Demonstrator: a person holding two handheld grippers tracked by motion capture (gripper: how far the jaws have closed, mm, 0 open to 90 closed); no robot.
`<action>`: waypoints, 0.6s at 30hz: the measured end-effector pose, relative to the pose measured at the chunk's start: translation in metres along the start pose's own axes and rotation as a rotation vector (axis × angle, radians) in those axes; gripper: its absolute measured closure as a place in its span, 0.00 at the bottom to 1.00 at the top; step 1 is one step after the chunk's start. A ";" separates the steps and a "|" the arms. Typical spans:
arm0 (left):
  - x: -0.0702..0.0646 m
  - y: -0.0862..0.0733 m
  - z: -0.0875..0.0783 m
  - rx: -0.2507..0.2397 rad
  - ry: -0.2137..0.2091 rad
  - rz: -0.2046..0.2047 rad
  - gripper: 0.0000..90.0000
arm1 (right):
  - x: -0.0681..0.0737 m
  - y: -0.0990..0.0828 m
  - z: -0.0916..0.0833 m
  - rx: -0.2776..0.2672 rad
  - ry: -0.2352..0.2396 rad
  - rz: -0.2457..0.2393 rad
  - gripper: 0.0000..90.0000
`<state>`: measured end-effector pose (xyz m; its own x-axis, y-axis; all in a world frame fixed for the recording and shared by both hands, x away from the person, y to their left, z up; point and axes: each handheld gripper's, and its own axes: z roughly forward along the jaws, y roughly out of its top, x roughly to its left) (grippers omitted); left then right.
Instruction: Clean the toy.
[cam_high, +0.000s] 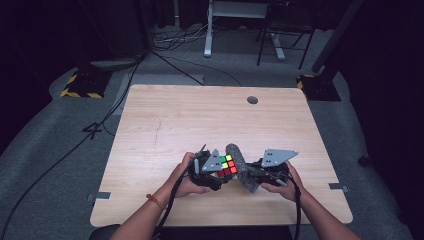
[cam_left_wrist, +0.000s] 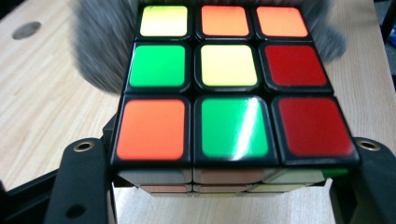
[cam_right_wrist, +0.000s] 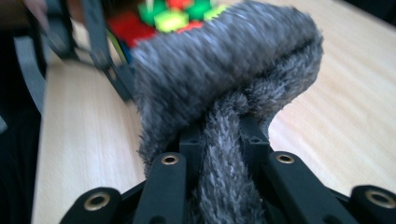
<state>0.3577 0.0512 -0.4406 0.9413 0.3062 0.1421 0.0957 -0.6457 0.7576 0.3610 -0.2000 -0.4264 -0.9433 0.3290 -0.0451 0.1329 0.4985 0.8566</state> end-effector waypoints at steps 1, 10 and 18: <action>-0.001 0.000 0.002 0.012 -0.005 0.003 0.37 | 0.000 0.002 -0.003 -0.021 0.000 -0.002 0.85; -0.004 0.000 0.006 0.032 -0.001 0.016 0.37 | -0.002 -0.001 -0.002 -0.026 -0.009 0.022 0.85; -0.003 0.002 -0.004 -0.013 0.013 0.012 0.37 | -0.006 -0.011 0.008 0.042 -0.010 0.040 0.85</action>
<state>0.3535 0.0520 -0.4368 0.9381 0.3077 0.1591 0.0805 -0.6404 0.7638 0.3674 -0.2005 -0.4398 -0.9338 0.3574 -0.0165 0.1833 0.5175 0.8358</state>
